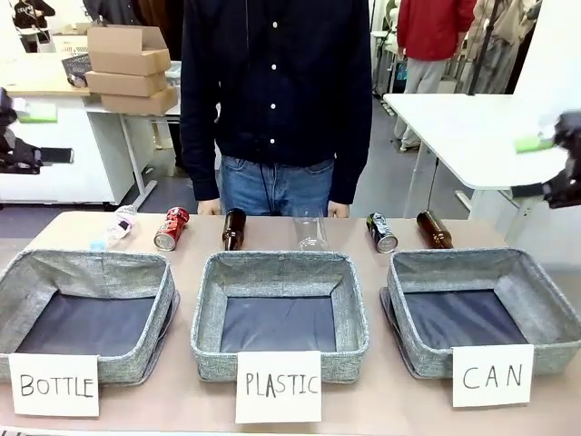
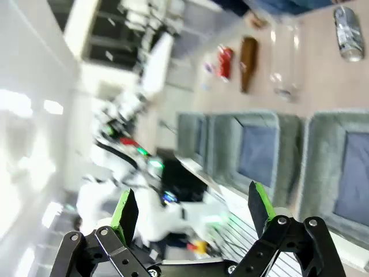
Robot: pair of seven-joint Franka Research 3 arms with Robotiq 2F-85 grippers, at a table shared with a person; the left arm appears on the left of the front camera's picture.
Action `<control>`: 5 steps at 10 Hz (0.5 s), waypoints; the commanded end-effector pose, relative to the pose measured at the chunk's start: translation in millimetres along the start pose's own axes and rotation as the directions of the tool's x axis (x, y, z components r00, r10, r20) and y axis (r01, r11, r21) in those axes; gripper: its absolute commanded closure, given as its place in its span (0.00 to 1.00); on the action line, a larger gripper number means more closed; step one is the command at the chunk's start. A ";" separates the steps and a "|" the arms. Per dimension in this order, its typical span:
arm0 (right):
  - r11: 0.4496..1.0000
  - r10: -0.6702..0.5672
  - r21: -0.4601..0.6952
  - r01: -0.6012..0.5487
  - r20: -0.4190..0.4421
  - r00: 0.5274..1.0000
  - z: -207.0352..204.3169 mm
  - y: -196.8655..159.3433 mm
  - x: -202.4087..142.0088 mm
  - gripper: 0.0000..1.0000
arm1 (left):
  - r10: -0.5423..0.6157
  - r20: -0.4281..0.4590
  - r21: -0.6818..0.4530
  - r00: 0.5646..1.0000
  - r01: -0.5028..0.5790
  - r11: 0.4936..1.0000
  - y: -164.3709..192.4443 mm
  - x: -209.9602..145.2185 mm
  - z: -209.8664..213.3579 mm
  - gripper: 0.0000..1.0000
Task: Sort the can waste into the basket.
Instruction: Pick up the can waste from the table and place it in the right Fabric basket.
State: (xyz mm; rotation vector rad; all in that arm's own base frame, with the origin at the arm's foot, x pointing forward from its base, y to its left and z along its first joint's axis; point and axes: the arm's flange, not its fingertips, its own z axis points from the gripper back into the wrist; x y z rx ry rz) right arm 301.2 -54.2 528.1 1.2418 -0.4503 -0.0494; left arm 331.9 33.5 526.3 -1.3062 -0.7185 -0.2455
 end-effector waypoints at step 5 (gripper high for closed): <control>0.998 -0.043 0.057 0.039 0.071 0.997 3.2 -5.9 7.5 0.00 | 0.018 0.022 0.005 1.000 -0.018 1.000 10.4 -1.6 0.1 0.00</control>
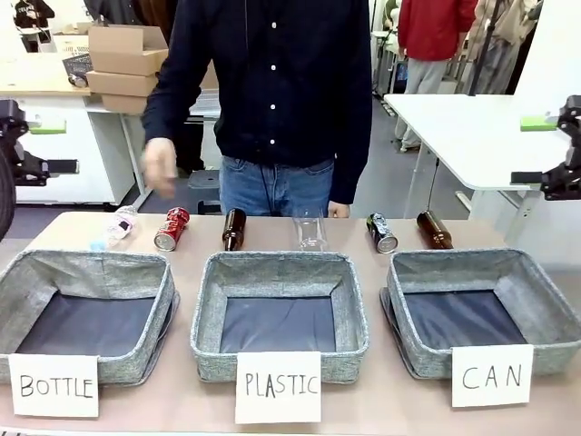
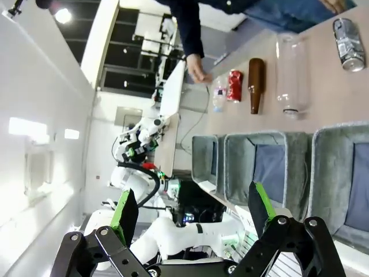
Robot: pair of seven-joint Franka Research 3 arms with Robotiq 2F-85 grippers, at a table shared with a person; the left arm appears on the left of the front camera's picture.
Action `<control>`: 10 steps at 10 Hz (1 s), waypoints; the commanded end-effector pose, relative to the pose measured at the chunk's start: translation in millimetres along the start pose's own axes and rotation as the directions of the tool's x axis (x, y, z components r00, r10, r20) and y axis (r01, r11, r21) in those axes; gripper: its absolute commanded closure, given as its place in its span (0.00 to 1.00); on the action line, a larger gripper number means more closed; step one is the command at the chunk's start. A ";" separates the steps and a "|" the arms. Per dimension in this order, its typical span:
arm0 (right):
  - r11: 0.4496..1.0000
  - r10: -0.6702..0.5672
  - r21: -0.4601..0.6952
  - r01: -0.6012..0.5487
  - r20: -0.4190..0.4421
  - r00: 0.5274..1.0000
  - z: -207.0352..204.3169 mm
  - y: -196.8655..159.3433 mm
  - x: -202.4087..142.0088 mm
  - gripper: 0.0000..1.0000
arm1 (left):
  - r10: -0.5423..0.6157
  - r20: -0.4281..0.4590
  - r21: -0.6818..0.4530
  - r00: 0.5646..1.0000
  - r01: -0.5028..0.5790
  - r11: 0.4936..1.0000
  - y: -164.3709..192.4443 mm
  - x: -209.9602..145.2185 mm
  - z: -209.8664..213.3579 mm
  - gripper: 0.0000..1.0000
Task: Sort the can waste into the basket.
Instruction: Pick up the can waste from the table and place it in the right Fabric basket.
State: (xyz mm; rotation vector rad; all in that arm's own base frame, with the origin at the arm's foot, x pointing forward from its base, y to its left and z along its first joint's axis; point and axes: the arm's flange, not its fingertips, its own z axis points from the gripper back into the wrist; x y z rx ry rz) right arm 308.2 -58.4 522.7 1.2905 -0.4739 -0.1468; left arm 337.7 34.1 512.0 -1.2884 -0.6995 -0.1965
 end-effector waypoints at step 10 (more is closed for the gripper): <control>0.483 0.343 -0.720 -0.499 -0.369 0.864 -157.3 -36.9 68.1 0.00 | -0.021 0.015 -0.029 1.000 0.021 0.999 -4.3 2.4 2.8 0.00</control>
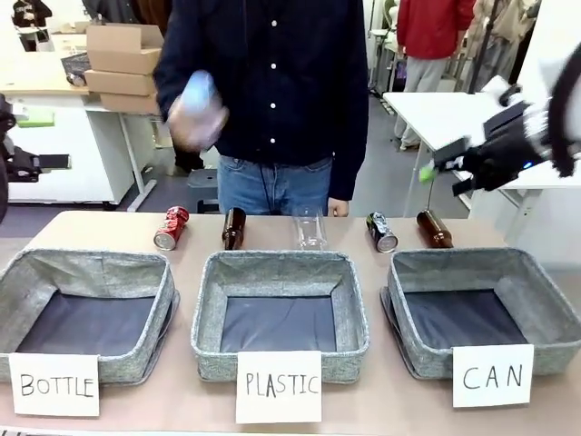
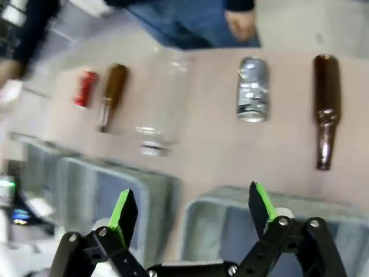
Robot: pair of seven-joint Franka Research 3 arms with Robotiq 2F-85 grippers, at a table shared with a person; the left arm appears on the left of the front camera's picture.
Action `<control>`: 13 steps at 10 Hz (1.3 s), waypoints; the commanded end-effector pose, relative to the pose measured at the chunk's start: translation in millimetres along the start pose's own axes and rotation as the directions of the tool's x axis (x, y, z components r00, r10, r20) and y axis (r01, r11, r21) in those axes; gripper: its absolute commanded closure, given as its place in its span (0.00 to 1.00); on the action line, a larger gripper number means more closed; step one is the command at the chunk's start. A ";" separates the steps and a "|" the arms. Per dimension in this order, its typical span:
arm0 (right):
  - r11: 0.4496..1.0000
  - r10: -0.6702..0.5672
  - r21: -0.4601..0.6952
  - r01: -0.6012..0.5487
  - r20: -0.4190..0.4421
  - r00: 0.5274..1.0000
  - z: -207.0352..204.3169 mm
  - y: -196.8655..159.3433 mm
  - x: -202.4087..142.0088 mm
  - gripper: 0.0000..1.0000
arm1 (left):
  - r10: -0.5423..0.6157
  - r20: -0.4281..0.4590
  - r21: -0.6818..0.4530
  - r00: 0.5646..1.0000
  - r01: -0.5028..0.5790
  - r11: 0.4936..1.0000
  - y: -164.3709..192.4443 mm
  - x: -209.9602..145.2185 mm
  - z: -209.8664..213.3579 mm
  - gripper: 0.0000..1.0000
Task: Sort the can waste into the basket.
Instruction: Pick up the can waste from the table and place it in the right Fabric basket.
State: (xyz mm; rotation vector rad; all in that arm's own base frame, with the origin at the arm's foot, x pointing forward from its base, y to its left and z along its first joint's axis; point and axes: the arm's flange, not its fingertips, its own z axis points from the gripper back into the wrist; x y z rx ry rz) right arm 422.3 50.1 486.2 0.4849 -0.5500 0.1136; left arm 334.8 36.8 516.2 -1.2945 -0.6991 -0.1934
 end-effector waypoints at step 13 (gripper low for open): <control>0.924 0.017 -0.335 -0.183 -0.442 0.897 -231.8 -17.8 117.8 0.00 | -0.024 0.013 -0.024 1.000 0.025 0.999 -0.3 1.5 -1.1 0.00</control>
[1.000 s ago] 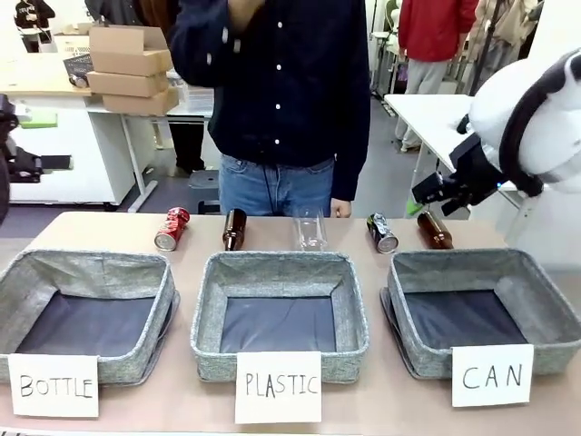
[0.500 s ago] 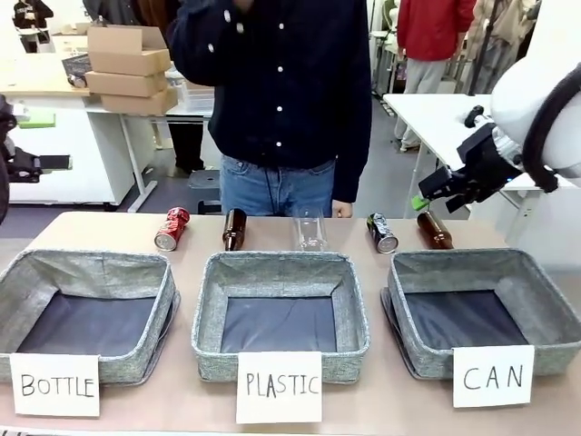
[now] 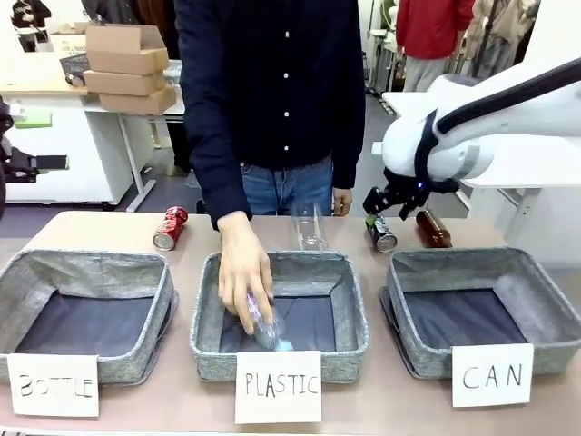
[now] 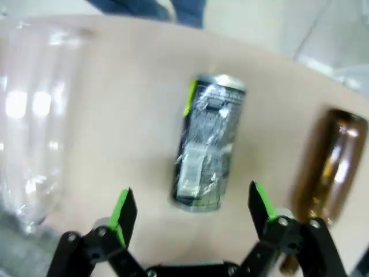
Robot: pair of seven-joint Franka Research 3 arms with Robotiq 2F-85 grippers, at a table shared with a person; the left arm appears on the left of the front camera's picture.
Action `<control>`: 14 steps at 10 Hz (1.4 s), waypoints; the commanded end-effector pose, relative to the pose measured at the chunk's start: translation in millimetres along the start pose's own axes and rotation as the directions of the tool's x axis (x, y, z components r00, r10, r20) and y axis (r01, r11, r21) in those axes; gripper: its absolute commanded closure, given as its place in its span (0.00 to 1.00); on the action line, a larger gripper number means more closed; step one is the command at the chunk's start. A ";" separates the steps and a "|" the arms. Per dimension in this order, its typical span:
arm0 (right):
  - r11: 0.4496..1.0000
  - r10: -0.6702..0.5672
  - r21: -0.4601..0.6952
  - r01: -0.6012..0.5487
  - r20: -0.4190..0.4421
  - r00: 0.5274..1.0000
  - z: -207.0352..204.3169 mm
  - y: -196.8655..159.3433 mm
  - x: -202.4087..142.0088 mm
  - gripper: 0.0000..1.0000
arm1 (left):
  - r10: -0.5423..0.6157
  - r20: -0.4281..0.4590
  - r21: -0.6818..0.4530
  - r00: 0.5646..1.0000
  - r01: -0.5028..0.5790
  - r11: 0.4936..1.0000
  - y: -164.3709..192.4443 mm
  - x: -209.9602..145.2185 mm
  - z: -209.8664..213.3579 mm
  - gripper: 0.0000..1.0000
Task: Sort the can waste into the basket.
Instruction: Pick up the can waste from the table and place it in the right Fabric basket.
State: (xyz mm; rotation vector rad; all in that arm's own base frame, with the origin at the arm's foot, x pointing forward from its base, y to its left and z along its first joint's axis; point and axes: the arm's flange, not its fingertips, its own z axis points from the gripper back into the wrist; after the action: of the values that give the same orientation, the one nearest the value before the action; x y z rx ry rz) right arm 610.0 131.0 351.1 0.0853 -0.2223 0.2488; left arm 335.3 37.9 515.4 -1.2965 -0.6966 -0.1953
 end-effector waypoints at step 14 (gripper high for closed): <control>0.993 -0.110 -0.063 0.103 -0.128 0.986 -46.6 -10.3 44.9 1.00 | -0.025 0.015 -0.022 1.000 0.025 0.999 -1.4 1.3 -1.9 0.00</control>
State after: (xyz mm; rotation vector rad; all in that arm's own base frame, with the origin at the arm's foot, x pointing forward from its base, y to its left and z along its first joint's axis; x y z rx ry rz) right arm 662.4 133.8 313.3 0.0526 -0.0834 0.1667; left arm 335.3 38.1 515.6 -1.2966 -0.6972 -0.1954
